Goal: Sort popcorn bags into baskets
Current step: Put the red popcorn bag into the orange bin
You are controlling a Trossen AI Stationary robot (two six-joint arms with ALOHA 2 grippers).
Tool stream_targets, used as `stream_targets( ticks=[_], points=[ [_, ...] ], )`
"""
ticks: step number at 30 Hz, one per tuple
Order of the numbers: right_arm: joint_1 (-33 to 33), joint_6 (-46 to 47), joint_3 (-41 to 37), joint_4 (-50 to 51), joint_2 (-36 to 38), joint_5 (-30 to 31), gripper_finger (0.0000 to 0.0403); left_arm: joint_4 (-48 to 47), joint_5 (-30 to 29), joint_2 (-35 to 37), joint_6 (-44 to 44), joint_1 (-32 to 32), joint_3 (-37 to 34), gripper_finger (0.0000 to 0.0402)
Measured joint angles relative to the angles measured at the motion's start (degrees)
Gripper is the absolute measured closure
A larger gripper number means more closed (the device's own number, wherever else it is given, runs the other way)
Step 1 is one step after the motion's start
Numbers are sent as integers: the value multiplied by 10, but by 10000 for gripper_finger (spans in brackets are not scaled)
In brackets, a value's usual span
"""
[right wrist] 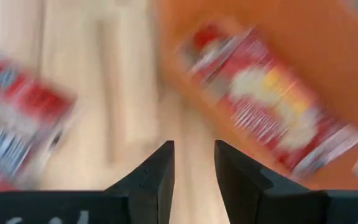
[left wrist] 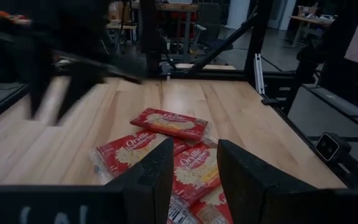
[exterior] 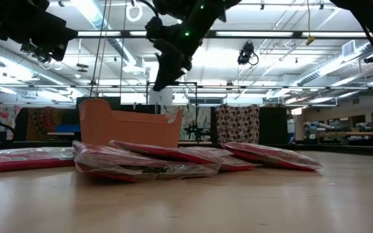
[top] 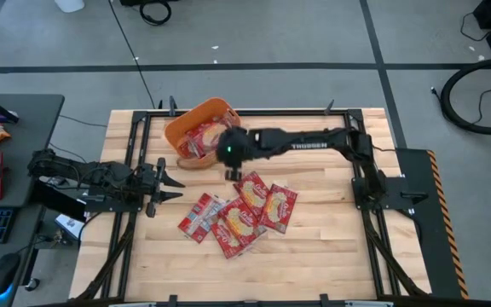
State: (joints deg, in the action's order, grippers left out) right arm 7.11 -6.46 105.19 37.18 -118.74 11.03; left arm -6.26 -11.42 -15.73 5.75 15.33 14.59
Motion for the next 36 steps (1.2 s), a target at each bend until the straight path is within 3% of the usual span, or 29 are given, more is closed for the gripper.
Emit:
stream_targets(
  ticks=[7, 14, 21, 29, 36],
  points=[
    [-94, 109, -3, 130, -1, 18, 282, 0, 0, 0, 11, 0, 0, 273],
    [-204, 217, -83, 117, -2, 109, 283, 2, -46, 0, 18, 0, 0, 273],
    [-255, 322, -94, 198, -2, 86, 273, 2, -70, 0, 41, 0, 0, 273],
    [-291, 380, -118, 185, -2, 55, 220, 2, -70, 0, 41, 0, 0, 273],
    [-330, 398, -150, 132, -2, 136, 160, 2, -70, 0, 44, 0, 0, 273]
  ],
)
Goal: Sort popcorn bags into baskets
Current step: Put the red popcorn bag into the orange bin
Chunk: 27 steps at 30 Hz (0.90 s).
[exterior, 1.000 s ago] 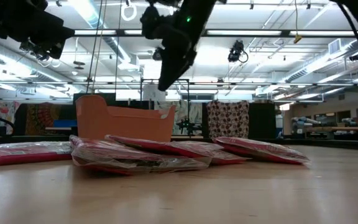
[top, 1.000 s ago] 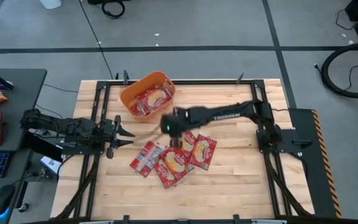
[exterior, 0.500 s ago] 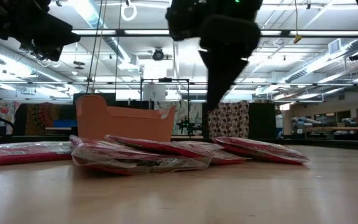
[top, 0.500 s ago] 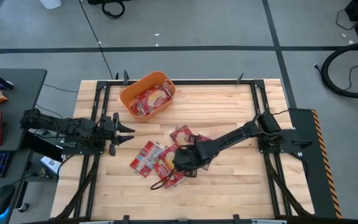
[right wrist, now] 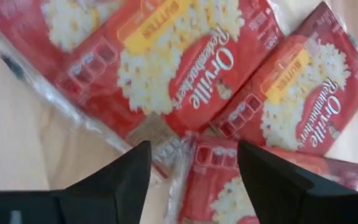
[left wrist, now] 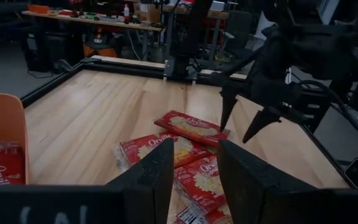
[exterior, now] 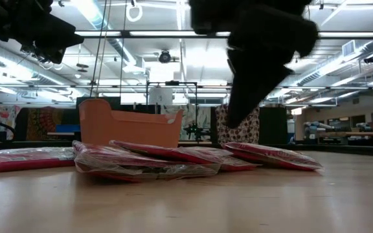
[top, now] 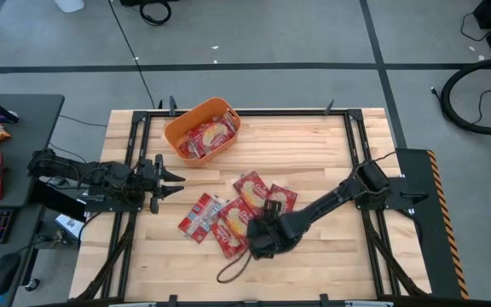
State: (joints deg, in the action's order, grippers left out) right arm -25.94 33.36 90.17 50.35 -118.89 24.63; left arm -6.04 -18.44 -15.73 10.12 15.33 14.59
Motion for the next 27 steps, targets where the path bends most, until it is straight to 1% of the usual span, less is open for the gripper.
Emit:
stream_targets(
  ticks=[3, 7, 14, 17, 27],
  points=[
    [-16, -2, -16, -2, 0, 39, 150, 0, 0, 0, -2, 0, 0, 273],
    [-31, -4, -39, -19, 0, 84, 150, 0, 0, 0, -3, 0, 0, 273],
    [-47, 2, -90, -78, 0, 96, 153, 0, 0, 0, -2, 0, 0, 273],
    [-51, 14, -106, -79, 0, 116, 153, 0, 0, 0, 0, 0, 0, 273],
    [-51, 17, -146, -76, 0, 122, 155, -2, 0, 0, -3, 0, 0, 273]
  ],
)
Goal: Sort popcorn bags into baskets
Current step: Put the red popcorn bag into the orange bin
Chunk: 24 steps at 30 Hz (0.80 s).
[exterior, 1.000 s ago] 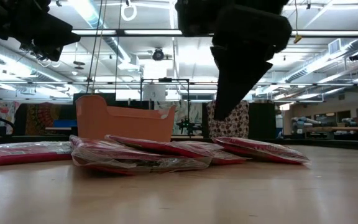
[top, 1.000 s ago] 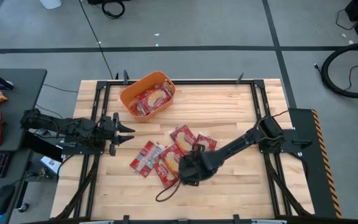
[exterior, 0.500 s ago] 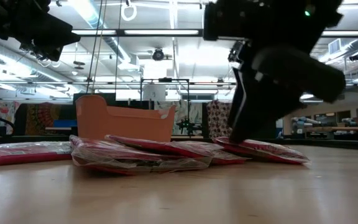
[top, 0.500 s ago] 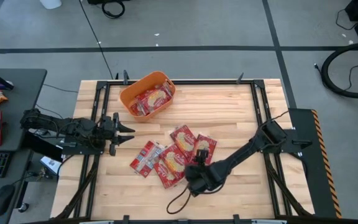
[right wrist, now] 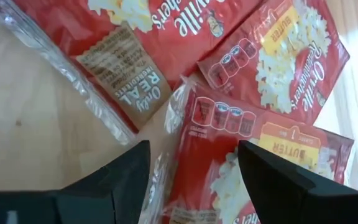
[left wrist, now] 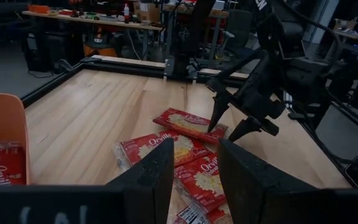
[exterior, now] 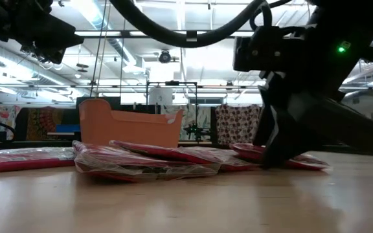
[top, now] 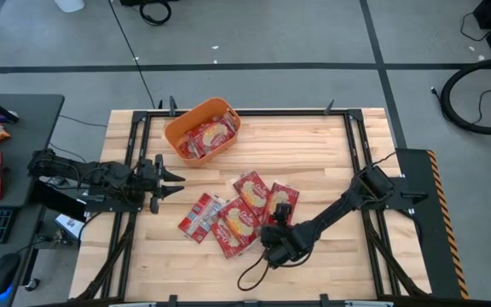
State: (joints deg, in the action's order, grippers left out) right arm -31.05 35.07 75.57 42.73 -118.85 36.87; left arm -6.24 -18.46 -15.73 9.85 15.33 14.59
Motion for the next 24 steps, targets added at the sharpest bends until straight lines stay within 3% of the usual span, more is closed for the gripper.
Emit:
stream_targets(
  ticks=[7, 21, 24],
  points=[
    [0, 13, -4, 5, 0, 0, 199, 0, 0, 0, 3, 0, 0, 273],
    [10, 24, -5, 18, 0, -14, 390, 0, 0, 0, 0, 0, 0, 273],
    [12, 31, -2, 18, -1, -18, 393, 0, 0, 0, 0, 0, 0, 273]
  ],
)
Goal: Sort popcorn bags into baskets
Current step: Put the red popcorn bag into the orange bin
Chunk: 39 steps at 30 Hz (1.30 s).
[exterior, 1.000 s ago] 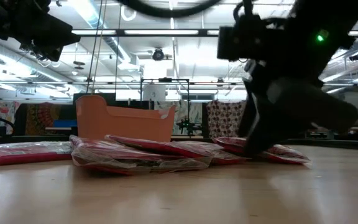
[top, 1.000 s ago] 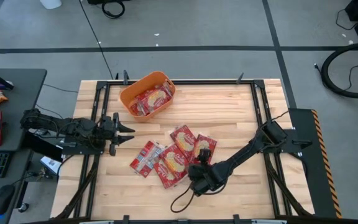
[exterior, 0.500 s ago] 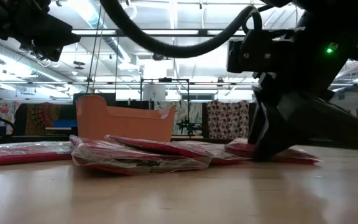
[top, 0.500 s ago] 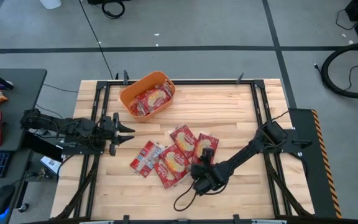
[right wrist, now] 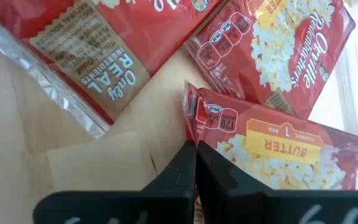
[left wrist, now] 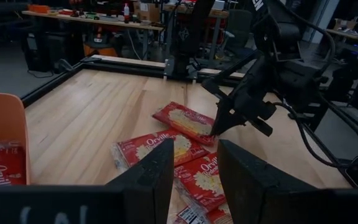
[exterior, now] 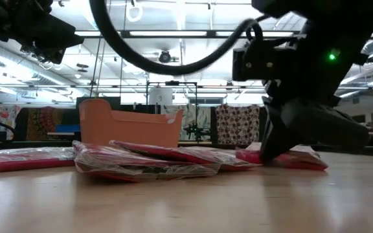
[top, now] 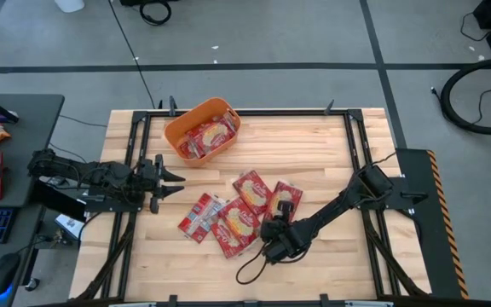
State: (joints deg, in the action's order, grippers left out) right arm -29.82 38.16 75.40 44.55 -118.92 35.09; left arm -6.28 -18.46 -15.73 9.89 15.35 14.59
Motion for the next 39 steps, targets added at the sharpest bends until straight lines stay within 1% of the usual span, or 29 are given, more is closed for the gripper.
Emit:
stream_targets(
  ticks=[2, 5, 11, 16, 20, 30, 35, 39],
  points=[
    [0, 14, 12, 10, 0, 0, 389, 0, 0, 0, 0, 0, 0, 273],
    [1, 31, 41, 36, 0, 11, 395, 0, 0, 0, 0, 0, 0, 273],
    [20, 29, 110, 110, 0, 26, 398, 0, 0, 0, -1, 0, 0, 273],
    [46, 24, 179, 189, 0, 73, 398, 0, 0, 0, -5, 0, 0, 273],
    [76, 13, 235, 223, 0, 98, 398, 0, 0, 0, -7, 0, 0, 273],
    [146, -130, 337, 227, 0, 177, 397, 0, 0, 0, 0, 0, 0, 273],
    [185, -216, 381, 224, 0, 200, 397, 0, 0, 0, -1, 0, 0, 273],
    [219, -296, 415, 189, 0, 213, 397, 0, 0, 0, -1, 0, 0, 273]
  ],
)
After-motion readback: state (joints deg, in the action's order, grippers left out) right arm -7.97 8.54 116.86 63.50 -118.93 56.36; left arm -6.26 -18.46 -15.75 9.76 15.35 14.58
